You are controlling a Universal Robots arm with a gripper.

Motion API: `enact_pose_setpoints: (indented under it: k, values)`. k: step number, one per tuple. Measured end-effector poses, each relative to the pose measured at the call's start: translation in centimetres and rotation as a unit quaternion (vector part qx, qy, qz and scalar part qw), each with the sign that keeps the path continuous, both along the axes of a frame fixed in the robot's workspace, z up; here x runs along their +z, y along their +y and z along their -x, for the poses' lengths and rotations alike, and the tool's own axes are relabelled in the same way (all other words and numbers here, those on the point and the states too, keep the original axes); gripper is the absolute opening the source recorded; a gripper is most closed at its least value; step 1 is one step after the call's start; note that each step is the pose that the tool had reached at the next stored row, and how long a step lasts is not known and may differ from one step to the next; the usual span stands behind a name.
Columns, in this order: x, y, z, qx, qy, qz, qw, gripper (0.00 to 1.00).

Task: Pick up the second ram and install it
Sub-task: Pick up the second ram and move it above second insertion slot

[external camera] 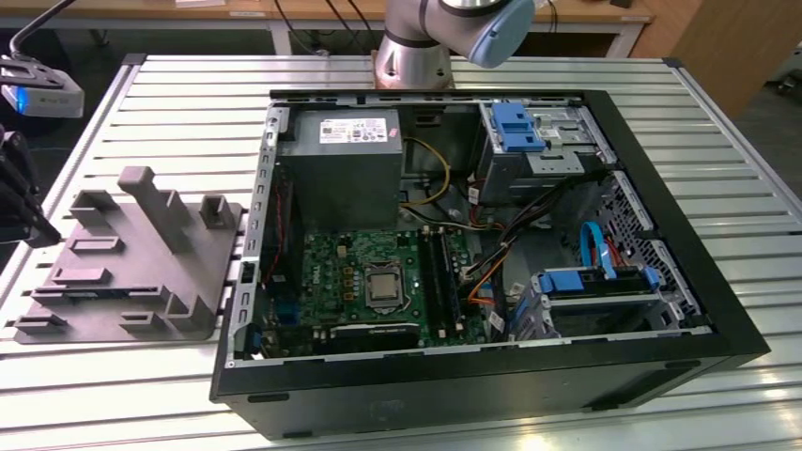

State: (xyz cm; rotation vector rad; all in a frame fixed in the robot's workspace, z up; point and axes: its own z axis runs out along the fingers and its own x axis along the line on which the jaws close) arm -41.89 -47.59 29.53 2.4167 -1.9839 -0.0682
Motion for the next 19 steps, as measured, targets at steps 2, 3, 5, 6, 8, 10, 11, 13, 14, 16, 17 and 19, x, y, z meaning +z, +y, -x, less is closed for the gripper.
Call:
enact_pose_setpoints:
  k: [2,3,5,6,8,10,11,13,14,16,17,19]
  values:
    - [-0.08,0.0,0.0,0.0,-0.0001,-0.0001,1.0,0.1]
    - [-0.11,0.0,0.0,0.0,-0.0001,-0.0001,1.0,0.1]
    - [-0.18,0.0,0.0,0.0,-0.0001,0.0,1.0,0.1]
    - [-0.22,0.0,0.0,0.0,-0.0001,-0.0001,1.0,0.1]
    - [-0.3,0.0,0.0,-0.002,-0.0001,0.0,1.0,0.1]
    - [-0.41,0.0,0.0,-0.011,-0.0001,-0.0001,0.9999,0.1]
    - [-0.48,0.0,0.0,-0.019,-0.0002,-0.0001,0.9998,0.1]
    - [-0.64,0.0,0.0,-0.035,-0.0001,-0.0001,0.9994,0.1]
    - [-0.75,0.0,0.0,-0.044,-0.0001,-0.0001,0.999,0.1]
    - [-1.02,0.0,0.0,-0.059,-0.0001,-0.0001,0.9983,0.1]
    - [-1.19,-0.01,0.0,-0.065,-0.0001,-0.0001,0.9979,0.1]
    - [-1.53,-0.02,0.0,-0.077,-0.0001,-0.0001,0.9971,0.1]
